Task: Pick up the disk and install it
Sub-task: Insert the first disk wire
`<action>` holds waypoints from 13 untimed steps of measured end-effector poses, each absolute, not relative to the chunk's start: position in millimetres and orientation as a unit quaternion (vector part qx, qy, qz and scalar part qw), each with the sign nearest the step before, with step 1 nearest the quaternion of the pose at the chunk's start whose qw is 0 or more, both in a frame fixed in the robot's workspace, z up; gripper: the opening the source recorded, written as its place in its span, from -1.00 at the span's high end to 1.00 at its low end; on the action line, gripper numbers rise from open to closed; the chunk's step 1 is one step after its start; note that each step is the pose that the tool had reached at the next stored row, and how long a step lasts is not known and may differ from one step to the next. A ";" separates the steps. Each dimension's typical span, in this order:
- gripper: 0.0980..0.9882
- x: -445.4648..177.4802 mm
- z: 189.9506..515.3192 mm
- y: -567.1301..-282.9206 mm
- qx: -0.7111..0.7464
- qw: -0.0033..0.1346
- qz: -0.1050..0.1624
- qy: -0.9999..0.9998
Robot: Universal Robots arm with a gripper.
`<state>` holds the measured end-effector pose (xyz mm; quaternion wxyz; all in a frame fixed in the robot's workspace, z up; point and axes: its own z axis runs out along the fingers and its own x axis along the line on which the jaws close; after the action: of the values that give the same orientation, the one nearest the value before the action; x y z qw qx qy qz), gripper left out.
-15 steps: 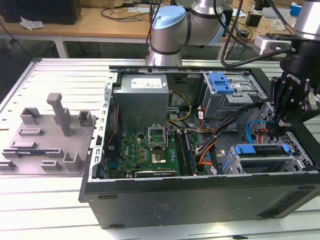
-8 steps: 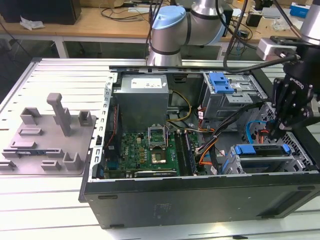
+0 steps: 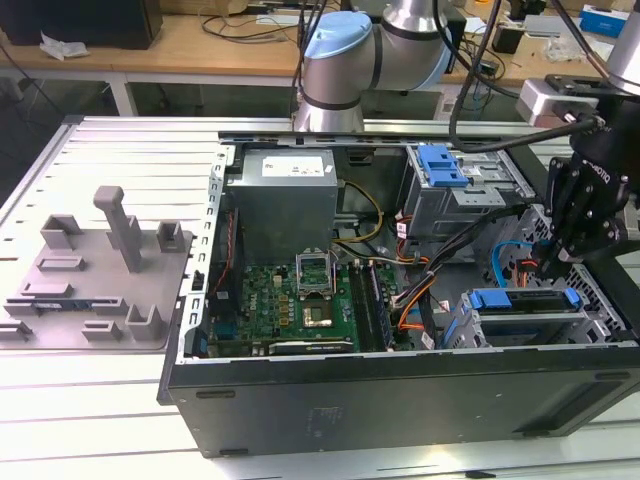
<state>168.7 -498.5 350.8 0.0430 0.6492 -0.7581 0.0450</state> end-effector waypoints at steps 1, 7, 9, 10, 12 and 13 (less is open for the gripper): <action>0.84 168.7 350.8 -499.5 0.649 0.041 0.042 -0.758; 0.84 168.7 351.2 -511.5 0.650 0.025 0.024 -0.759; 0.84 168.7 351.6 -511.8 0.650 0.026 0.025 -0.759; 0.84 168.7 351.7 -512.4 0.651 0.026 0.025 -0.758; 0.84 168.7 352.0 -513.2 0.652 0.028 0.026 -0.758; 0.84 168.7 352.1 -513.7 0.652 0.028 0.026 -0.757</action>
<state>168.7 -513.7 352.1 0.0280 0.6517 -0.7575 0.0264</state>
